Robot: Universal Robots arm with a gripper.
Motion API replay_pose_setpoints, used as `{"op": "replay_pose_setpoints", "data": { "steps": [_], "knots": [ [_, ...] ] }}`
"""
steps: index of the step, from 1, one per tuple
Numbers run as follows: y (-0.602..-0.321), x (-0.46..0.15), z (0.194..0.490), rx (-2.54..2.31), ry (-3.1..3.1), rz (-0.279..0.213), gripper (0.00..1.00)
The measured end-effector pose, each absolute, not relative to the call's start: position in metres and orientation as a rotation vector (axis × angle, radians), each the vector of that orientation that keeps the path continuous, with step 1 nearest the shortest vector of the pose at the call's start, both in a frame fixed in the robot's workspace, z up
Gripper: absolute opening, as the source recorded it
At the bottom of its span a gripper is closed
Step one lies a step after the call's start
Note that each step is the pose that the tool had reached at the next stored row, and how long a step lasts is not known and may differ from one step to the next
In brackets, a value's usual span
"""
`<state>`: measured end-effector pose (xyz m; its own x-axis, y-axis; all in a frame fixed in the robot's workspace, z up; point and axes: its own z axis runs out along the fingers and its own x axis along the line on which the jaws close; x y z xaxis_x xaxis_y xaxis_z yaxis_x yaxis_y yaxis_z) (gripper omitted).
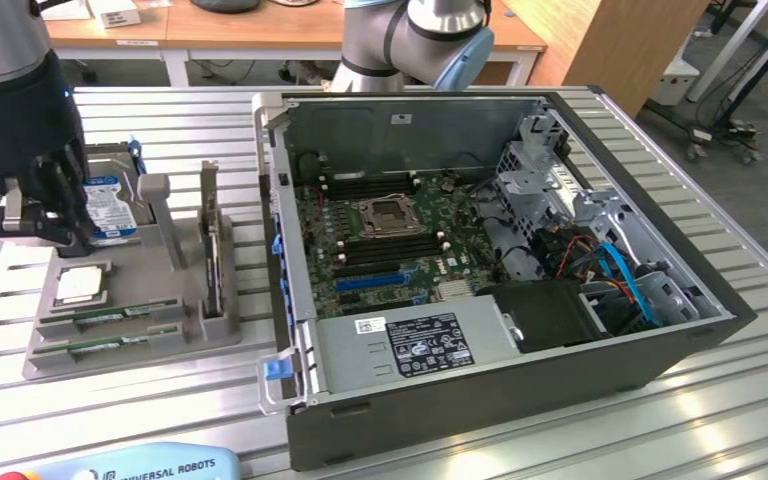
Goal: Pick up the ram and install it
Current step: 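Pick up the ram and move it above insertion slot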
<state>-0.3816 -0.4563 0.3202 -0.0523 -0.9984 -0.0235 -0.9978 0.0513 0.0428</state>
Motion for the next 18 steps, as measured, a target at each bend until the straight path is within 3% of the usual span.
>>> {"op": "replay_pose_setpoints", "data": {
  "steps": [18],
  "knots": [
    [-0.456, -0.382, 0.303, 2.154, -2.269, -0.074, 0.3]
  ]
}}
